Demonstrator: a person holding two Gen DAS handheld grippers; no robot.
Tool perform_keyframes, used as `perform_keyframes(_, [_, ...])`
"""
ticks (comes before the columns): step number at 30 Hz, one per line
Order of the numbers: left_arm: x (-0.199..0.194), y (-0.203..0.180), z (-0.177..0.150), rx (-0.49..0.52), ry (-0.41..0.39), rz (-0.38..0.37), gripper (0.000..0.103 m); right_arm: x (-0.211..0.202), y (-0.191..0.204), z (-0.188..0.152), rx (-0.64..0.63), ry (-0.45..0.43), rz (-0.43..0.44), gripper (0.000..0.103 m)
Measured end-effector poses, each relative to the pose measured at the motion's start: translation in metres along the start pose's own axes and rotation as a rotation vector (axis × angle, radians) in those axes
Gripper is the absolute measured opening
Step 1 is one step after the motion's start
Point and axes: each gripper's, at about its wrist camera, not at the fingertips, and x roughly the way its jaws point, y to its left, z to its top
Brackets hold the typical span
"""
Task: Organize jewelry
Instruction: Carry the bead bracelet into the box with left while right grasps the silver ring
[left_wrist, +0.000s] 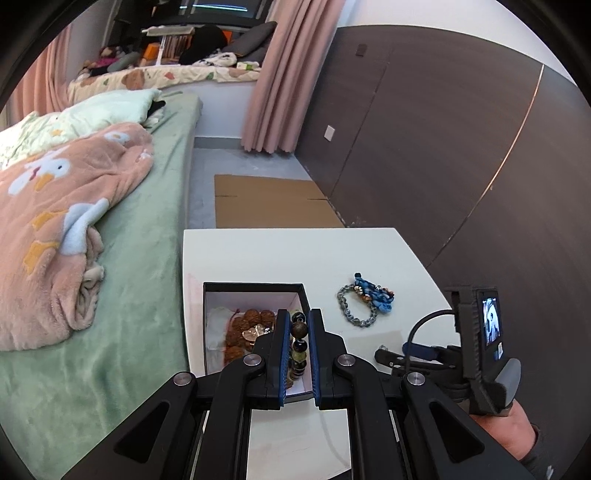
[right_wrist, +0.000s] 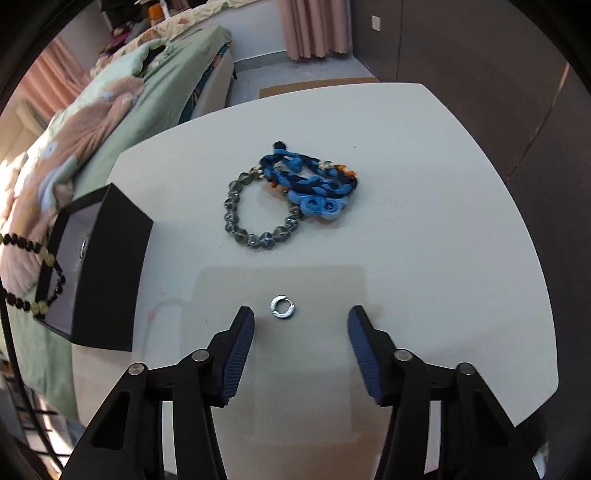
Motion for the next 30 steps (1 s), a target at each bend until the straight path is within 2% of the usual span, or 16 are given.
perform_keyframes(1, [0.000,0.000,0.000,0.003,0.000,0.002,0.010,0.000,0.002,-0.001,-0.010,-0.003,-0.014,0.046])
perform_keyframes(3, [0.000,0.000,0.000,0.003,0.003,0.006,0.010,0.000,0.005,-0.002,-0.040,-0.014,-0.043,0.027])
perform_keyframes(4, [0.000,0.000,0.000,0.001,0.004,0.007,0.010,-0.002,0.005,-0.002,-0.042,-0.015,-0.043,0.008])
perform_keyframes(5, [0.000,0.000,-0.001,0.000,0.004,0.008,0.010,-0.002,0.000,-0.002,-0.024,-0.008,-0.019,0.004])
perform_keyframes(7, [0.000,-0.001,-0.001,-0.002,0.004,0.009,0.010,-0.002,-0.013,-0.002,0.041,0.006,0.067,0.003])
perform_keyframes(9, [0.000,-0.001,-0.001,-0.004,0.005,0.008,0.010,-0.005,-0.031,-0.001,0.126,0.012,0.185,0.002])
perform_keyframes(12, [0.001,-0.002,-0.001,-0.005,0.007,0.005,0.010,-0.012,-0.052,0.000,0.208,-0.007,0.292,0.002])
perform_keyframes(16, [0.003,-0.001,-0.003,-0.007,0.008,0.002,0.010,-0.007,-0.067,-0.002,0.263,0.052,0.351,0.003])
perform_keyframes(17, [0.003,-0.001,-0.003,-0.009,0.008,0.001,0.010,-0.006,-0.068,-0.003,0.270,0.063,0.356,0.006])
perform_keyframes(18, [0.004,0.000,-0.003,-0.012,0.009,0.000,0.010,-0.005,-0.069,-0.004,0.273,0.069,0.354,0.010])
perform_keyframes(20, [0.004,0.001,-0.003,-0.016,0.009,-0.001,0.010,-0.008,-0.071,-0.005,0.279,0.053,0.353,0.033])
perform_keyframes(22, [0.004,0.004,-0.003,-0.018,0.008,0.000,0.010,-0.013,-0.070,-0.002,0.274,0.017,0.329,0.044])
perform_keyframes(30, [0.009,0.011,-0.002,-0.038,0.017,0.008,0.010,-0.004,-0.037,0.014,0.131,0.012,0.149,0.044])
